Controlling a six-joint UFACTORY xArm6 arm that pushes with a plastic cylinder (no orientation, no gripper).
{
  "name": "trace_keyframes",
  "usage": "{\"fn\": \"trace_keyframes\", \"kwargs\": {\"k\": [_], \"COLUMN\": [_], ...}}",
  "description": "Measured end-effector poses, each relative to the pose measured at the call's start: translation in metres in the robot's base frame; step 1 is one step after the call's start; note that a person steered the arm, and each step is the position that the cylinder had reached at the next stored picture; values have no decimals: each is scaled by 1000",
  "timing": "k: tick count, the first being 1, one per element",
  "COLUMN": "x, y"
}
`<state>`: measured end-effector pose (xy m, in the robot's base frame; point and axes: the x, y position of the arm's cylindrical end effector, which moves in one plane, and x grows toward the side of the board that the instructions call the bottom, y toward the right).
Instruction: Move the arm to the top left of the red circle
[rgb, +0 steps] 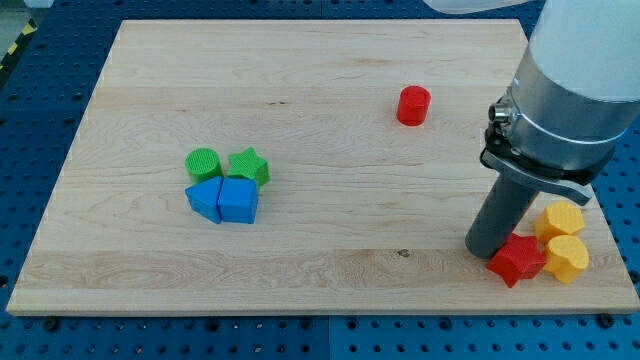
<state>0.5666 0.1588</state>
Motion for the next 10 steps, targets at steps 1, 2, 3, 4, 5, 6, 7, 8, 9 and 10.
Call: {"fn": "trace_keyframes", "kwargs": {"k": [1, 2, 3, 4, 5, 6, 7, 8, 9, 10], "x": [0, 0, -1, -40, -52, -84, -106, -122, -152, -189], "y": [0, 9, 9, 3, 3, -22, -45, -70, -100, -103]}}
